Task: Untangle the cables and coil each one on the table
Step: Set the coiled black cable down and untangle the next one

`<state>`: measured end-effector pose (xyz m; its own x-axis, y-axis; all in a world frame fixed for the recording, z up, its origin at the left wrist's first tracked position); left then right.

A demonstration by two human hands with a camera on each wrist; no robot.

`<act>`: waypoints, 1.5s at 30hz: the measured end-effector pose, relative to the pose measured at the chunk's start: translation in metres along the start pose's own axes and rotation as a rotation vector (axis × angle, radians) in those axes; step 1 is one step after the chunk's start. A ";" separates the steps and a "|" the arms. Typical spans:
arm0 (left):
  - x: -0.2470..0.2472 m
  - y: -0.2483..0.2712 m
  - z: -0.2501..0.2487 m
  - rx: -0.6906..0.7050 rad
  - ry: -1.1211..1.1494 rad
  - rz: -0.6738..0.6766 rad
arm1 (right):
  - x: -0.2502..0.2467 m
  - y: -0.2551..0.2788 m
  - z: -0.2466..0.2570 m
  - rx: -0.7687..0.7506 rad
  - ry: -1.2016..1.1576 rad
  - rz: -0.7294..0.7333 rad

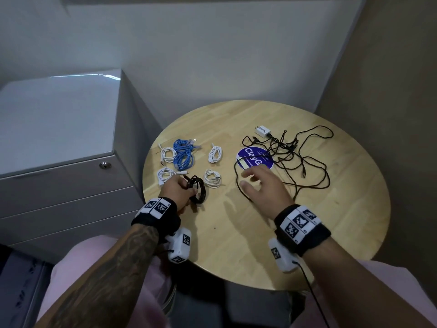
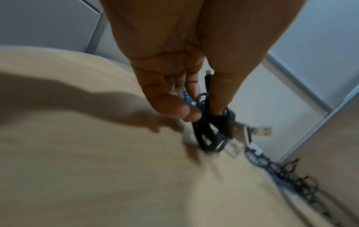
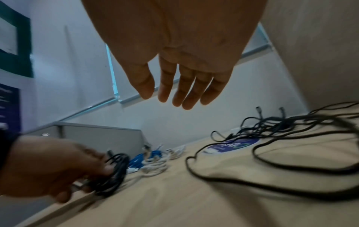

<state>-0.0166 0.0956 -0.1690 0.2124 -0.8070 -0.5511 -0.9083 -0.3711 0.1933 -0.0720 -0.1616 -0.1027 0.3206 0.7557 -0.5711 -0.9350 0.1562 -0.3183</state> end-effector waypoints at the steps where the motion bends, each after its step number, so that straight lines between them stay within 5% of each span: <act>1: -0.001 0.004 -0.004 0.005 0.053 0.009 | 0.008 0.006 0.005 0.043 -0.080 0.053; 4: -0.004 0.026 -0.031 0.113 0.197 0.097 | 0.032 0.018 0.015 0.195 -0.250 0.182; 7: 0.000 0.051 -0.058 0.205 0.303 0.256 | 0.044 0.016 0.023 0.262 -0.385 0.158; 14: 0.009 0.062 -0.074 0.052 0.716 0.428 | 0.018 -0.001 0.024 0.345 -0.607 -0.027; 23: 0.028 0.071 -0.090 0.288 0.511 0.357 | 0.012 -0.002 0.028 0.335 -0.585 0.024; 32: 0.033 0.067 -0.088 0.005 0.704 0.633 | 0.000 -0.019 0.025 0.243 -0.483 0.085; 39: 0.027 0.068 -0.096 0.026 0.684 0.731 | -0.001 -0.016 0.023 0.304 -0.552 0.150; 45: 0.024 0.061 -0.091 0.073 0.663 0.479 | -0.004 -0.011 0.025 0.283 -0.546 0.001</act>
<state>-0.0341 0.0122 -0.0966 -0.0562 -0.9827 0.1762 -0.9710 0.0949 0.2195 -0.0665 -0.1510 -0.0780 0.2657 0.9610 -0.0771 -0.9632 0.2614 -0.0617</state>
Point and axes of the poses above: each hand's wrist, its own y-axis away from the middle knuckle, its own x-axis out of the palm, z = x × y, the point moved 5 cm from there along -y, towards the middle knuckle, and after that the axes turned 12 degrees about -z, right-handed, at the moved point
